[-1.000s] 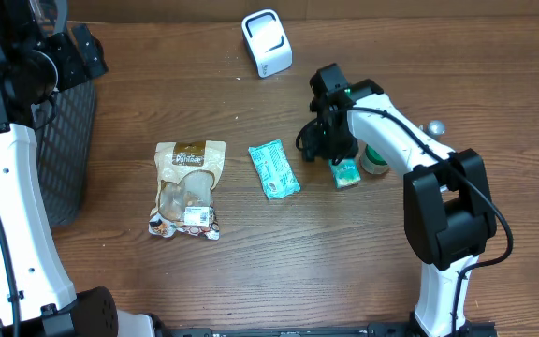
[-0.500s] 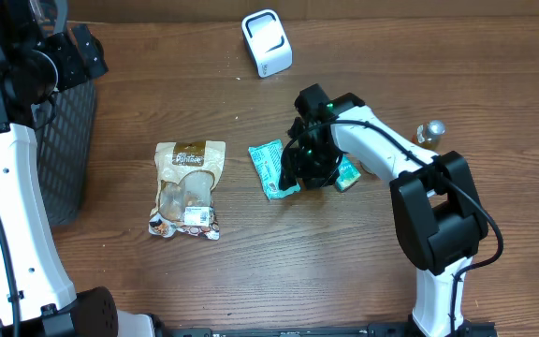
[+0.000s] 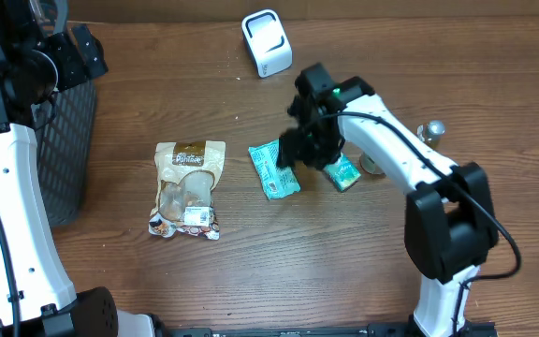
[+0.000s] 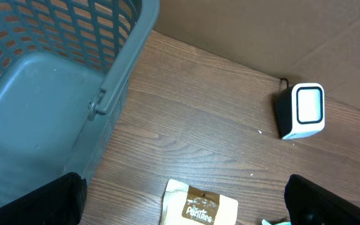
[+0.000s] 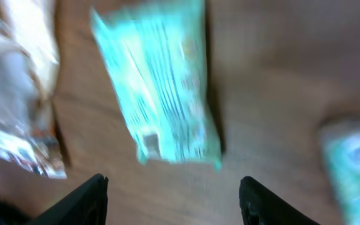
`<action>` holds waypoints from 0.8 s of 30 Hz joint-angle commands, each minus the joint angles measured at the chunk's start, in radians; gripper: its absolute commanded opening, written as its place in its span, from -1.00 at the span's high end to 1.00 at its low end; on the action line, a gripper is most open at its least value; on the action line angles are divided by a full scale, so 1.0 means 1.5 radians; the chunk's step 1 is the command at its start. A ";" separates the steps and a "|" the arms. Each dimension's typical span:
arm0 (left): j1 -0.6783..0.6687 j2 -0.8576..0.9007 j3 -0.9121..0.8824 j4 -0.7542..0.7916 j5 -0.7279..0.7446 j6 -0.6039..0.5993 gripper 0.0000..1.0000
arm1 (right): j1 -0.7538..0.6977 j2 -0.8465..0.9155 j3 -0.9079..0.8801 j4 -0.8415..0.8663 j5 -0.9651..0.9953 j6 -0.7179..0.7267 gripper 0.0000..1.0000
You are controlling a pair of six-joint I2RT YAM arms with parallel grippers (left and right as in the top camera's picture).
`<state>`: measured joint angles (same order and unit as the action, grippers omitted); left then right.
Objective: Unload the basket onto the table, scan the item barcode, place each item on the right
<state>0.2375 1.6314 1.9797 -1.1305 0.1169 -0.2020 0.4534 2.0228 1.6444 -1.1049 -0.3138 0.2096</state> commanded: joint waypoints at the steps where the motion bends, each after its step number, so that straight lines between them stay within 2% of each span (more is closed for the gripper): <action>1: -0.002 0.002 0.017 0.001 0.004 0.010 -1.00 | -0.003 -0.028 0.019 0.028 0.068 0.001 -0.30; 8: -0.002 0.002 0.017 0.001 0.004 0.010 -0.99 | -0.003 0.000 -0.003 0.112 0.090 -0.003 -0.29; 15: -0.002 0.002 0.017 0.001 0.004 0.010 -1.00 | -0.003 0.050 -0.017 0.098 0.087 0.024 -0.26; 24: -0.002 0.002 0.017 0.001 0.004 0.010 -0.99 | 0.012 0.059 -0.058 0.044 -0.061 0.040 -0.27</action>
<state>0.2371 1.6314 1.9797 -1.1301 0.1169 -0.2020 0.4561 2.1124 1.5650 -1.0290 -0.3111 0.2581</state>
